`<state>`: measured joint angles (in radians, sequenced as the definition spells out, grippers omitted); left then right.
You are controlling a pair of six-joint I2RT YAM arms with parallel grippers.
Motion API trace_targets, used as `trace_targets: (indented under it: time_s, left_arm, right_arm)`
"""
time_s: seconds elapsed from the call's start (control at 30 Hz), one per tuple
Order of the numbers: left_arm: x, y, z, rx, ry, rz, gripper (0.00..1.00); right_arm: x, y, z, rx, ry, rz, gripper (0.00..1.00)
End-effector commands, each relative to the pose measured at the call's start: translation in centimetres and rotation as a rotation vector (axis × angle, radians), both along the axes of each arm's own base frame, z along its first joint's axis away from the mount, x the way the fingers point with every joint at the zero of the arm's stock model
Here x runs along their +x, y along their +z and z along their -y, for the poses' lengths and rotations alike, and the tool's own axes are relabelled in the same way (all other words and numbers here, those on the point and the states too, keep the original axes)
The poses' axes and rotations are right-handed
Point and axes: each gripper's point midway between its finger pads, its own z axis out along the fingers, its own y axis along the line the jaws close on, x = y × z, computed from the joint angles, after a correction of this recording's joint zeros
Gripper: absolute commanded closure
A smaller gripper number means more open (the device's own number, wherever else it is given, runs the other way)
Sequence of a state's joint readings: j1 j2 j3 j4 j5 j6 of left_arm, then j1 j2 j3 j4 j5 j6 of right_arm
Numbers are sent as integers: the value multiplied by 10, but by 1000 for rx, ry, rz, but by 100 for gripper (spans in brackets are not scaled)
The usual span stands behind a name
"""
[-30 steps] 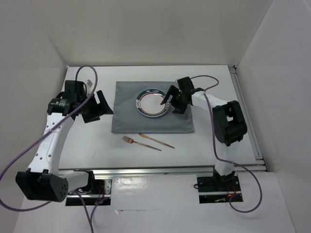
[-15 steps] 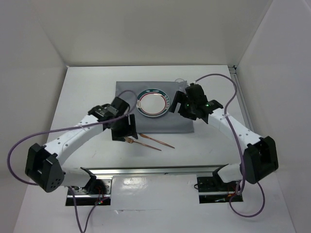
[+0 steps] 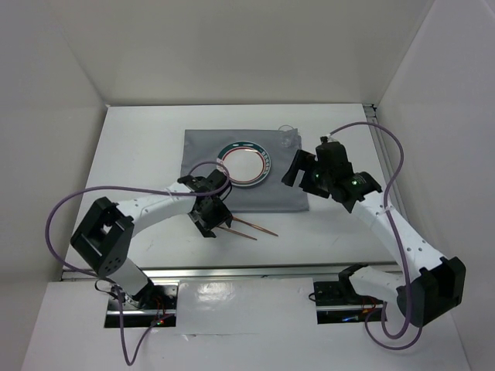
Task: Set the dinner table for one person
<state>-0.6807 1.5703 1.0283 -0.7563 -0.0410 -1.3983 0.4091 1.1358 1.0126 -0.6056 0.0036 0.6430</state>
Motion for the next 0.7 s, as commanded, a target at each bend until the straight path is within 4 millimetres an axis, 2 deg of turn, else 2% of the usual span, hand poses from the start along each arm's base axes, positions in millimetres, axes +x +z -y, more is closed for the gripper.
trace_targets:
  time_s: [0.0, 0.13, 0.4, 0.6, 0.63, 0.67]
  left_arm:
    - [20, 0, 8, 4, 116, 55, 32]
    - [26, -6, 14, 31, 138, 64, 33]
    - [19, -32, 12, 104, 170, 7, 38]
    - [23, -42, 16, 112, 189, -4, 41]
    - [22, -46, 15, 119, 198, -13, 43]
    - [20, -49, 15, 121, 196, -27, 50]
  right_arm:
    - [-15, -2, 8, -22, 27, -7, 3]
    - [-18, -3, 11, -21, 32, -4, 3]
    - [-22, -7, 8, -12, 46, -19, 3]
    - [-23, -11, 9, -22, 53, -25, 3]
    - [-25, -15, 10, -25, 53, -33, 3]
    - [-25, -15, 10, -25, 53, -33, 3]
